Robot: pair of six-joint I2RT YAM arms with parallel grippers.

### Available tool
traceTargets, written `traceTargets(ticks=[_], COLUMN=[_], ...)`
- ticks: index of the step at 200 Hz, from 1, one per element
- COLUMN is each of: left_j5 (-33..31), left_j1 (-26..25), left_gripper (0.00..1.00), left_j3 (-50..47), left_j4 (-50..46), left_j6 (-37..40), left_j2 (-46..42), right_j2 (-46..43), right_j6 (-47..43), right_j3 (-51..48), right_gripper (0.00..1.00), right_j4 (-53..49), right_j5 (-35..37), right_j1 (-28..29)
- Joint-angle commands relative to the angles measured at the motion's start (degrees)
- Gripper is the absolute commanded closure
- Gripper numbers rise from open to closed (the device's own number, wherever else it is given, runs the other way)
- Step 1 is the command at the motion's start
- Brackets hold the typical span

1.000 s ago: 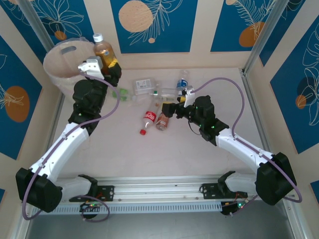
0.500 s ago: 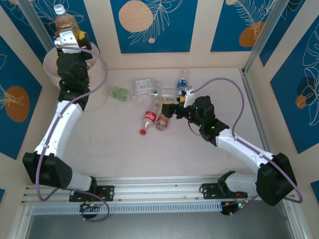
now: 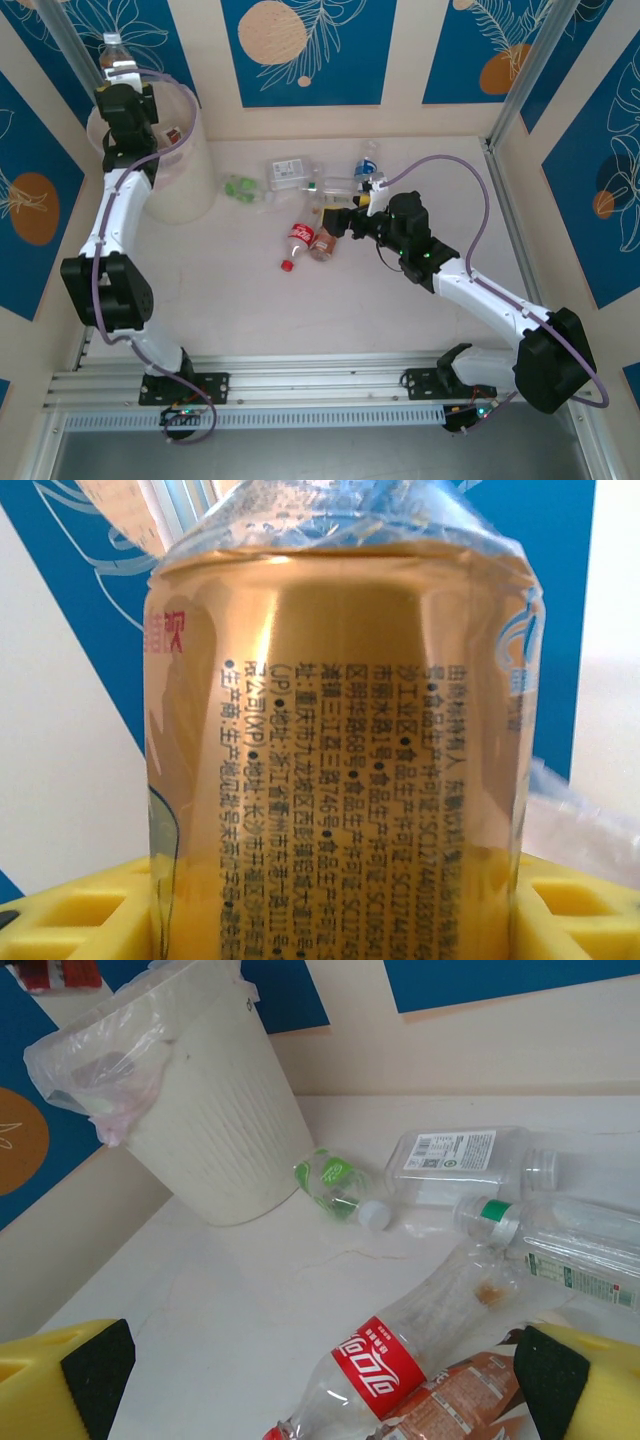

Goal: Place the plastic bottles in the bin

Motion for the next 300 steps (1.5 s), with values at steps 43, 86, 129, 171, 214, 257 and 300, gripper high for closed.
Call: traceTargets(ticks=[43,86,129,171,214,257,300], left_j5=[5.62,8.22,13.95,14.58,20.13,26.62,30.09], left_j1=[3.42,3.51,3.47,3.41,3.24,2.36,1.50], left_gripper=[0.83,0.18,0.02,0.00,0.00,0.00,0.00], left_j3=[5.83,10.65,18.86,19.69,15.44,11.72,0.77], left_j4=[-5.24,-7.53,-15.73,-18.43,-18.81,-18.73,-11.37], left_j6=[8.10,16.17,11.90,8.59,1.65,-8.02,-19.91], left_j2=[7.01,11.50,11.74,10.17,5.63,-0.29,-9.18], right_j2=[-0.86,0.35,0.74,0.35,-0.24,0.60,4.94], right_j6=[-0.52,-1.19,-1.67,-2.13,-0.27,9.99,18.15], right_j3=[1.40,2.36,2.37,2.05,1.66,2.77,4.83], right_gripper=[0.00,0.01,0.00,0.00,0.00,0.00,0.00], right_j4=[-0.36,-1.09,-1.35,-1.67,-2.86,-8.77,-17.13], right_j5=[2.67,3.02,3.54,4.07,7.39,13.12,17.47], right_j1=[1.02,1.19,1.34,1.42,1.11,-1.93,-3.95])
